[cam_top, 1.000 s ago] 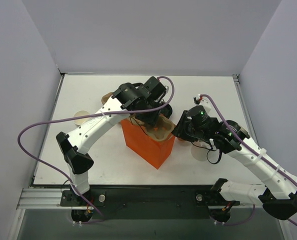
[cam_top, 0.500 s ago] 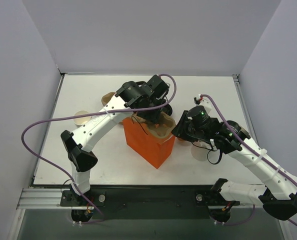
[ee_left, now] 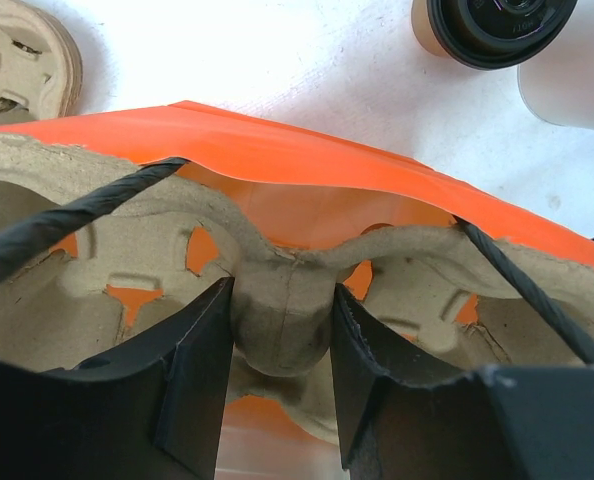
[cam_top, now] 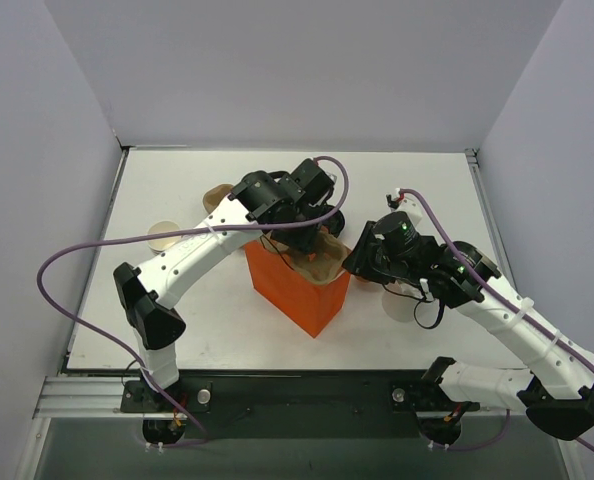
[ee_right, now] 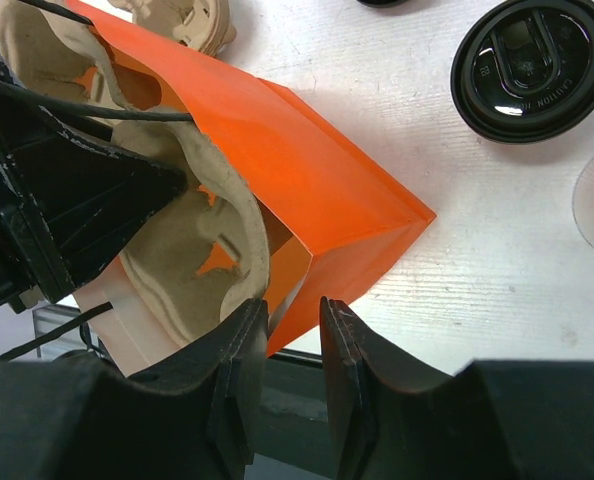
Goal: Pack the takeout coffee
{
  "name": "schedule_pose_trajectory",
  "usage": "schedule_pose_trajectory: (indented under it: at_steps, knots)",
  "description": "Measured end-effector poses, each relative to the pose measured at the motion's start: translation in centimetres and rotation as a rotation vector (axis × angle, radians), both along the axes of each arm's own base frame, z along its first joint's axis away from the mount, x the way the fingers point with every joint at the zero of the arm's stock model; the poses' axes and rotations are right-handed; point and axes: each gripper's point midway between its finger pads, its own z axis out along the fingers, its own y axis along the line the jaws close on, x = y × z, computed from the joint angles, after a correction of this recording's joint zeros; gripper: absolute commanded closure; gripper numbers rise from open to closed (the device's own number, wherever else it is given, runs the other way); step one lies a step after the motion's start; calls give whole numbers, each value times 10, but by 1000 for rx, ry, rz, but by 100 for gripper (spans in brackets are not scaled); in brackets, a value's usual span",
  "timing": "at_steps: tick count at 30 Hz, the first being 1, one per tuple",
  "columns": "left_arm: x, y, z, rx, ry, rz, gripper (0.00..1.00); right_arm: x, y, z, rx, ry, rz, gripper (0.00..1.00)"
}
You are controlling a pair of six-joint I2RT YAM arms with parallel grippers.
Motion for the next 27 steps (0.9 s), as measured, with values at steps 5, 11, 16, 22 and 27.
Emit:
schedule_pose_trajectory:
  at_steps: [5,11,16,22,27]
  knots:
    - [-2,-1,0,0,1,-5,64,0,0,0,-3,-1,2,70]
    - [-3,-3,-3,1,6,-11,64,2,-2,0,-9,-8,-6,65]
    - [-4,-4,-3,3,1,-13,64,5,-5,1,-23,-23,-22,71]
    - [-4,-7,2,-1,-2,-22,64,9,-12,5,-45,-46,-48,73]
    - [-5,-9,1,4,-4,-35,64,10,-22,6,-81,-56,-77,68]
